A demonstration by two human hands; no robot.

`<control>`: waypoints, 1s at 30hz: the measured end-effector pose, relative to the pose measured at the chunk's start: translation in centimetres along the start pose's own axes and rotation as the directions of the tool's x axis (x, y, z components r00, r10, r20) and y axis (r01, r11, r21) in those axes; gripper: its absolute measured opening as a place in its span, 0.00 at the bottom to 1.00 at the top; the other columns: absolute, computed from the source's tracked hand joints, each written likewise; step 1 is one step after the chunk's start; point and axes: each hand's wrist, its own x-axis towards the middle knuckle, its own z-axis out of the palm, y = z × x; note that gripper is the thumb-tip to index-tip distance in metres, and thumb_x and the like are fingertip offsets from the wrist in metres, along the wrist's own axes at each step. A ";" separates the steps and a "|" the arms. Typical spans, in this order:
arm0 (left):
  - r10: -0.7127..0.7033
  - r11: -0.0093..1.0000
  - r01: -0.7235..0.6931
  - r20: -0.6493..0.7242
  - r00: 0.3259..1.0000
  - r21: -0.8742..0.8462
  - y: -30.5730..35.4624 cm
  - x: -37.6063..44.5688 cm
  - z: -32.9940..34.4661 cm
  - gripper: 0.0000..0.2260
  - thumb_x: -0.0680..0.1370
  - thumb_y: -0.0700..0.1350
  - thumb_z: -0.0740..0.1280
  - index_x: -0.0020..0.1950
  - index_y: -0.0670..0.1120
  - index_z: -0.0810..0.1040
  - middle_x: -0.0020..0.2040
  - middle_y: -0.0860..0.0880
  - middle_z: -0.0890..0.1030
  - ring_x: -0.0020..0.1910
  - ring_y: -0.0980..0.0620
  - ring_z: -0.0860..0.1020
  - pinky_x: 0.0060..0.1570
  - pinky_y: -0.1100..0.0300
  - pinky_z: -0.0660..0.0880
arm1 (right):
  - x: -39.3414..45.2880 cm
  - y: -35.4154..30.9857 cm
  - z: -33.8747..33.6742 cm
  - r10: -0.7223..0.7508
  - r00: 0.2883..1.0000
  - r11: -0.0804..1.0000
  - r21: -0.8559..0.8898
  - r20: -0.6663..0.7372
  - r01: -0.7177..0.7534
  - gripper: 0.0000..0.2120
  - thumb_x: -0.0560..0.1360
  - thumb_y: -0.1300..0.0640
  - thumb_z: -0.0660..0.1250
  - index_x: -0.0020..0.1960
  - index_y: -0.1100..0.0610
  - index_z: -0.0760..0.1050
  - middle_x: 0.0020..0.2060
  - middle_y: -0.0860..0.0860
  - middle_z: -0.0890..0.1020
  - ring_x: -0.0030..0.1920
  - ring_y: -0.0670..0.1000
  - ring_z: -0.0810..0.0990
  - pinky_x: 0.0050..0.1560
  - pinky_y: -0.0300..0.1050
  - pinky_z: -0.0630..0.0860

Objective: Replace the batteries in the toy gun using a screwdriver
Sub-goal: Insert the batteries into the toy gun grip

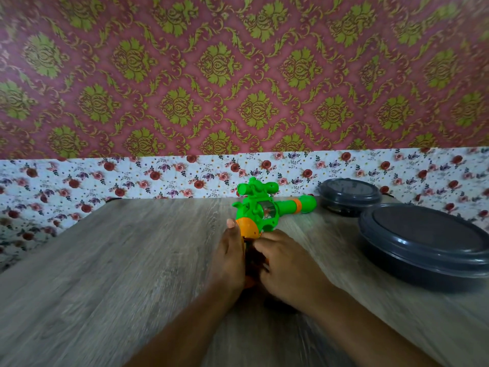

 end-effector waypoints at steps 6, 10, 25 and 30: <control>-0.078 0.996 0.078 0.005 0.997 -0.038 0.1 -0.2 0.3 0.33 0.70 0.73 0.50 0.46 0.48 0.81 0.43 0.46 0.84 0.47 0.49 0.82 0.53 0.47 0.77 | 0.8 0.0 0.3 0.073 0.989 0.996 -0.034 -0.128 -0.078 0.07 0.67 0.57 0.66 0.44 0.54 0.71 0.39 0.51 0.79 0.43 0.54 0.77 0.37 0.45 0.70; -0.159 0.987 0.160 0.030 0.987 -0.021 -0.1 0.0 0.4 0.19 0.76 0.61 0.54 0.43 0.51 0.79 0.42 0.44 0.83 0.47 0.43 0.81 0.51 0.41 0.78 | 1.3 0.4 0.8 0.242 0.956 0.962 0.168 -0.168 -0.214 0.10 0.71 0.50 0.67 0.47 0.49 0.66 0.40 0.46 0.76 0.44 0.50 0.75 0.39 0.44 0.67; 0.064 0.952 -0.090 0.098 0.993 0.293 -1.5 1.0 0.4 0.03 0.79 0.41 0.58 0.48 0.46 0.70 0.38 0.49 0.77 0.31 0.63 0.76 0.33 0.65 0.74 | 1.2 2.2 -1.5 0.407 0.911 0.900 0.198 -0.062 -0.389 0.07 0.70 0.53 0.70 0.37 0.50 0.72 0.35 0.47 0.79 0.39 0.50 0.77 0.40 0.45 0.74; 0.023 0.978 -0.034 0.054 0.998 0.205 -1.3 1.2 0.3 0.08 0.80 0.36 0.56 0.45 0.47 0.69 0.41 0.49 0.79 0.38 0.52 0.78 0.40 0.59 0.76 | -0.3 3.7 -5.4 0.544 0.774 0.819 -0.001 0.324 -0.574 0.08 0.67 0.52 0.73 0.39 0.57 0.78 0.36 0.54 0.82 0.35 0.51 0.79 0.37 0.43 0.76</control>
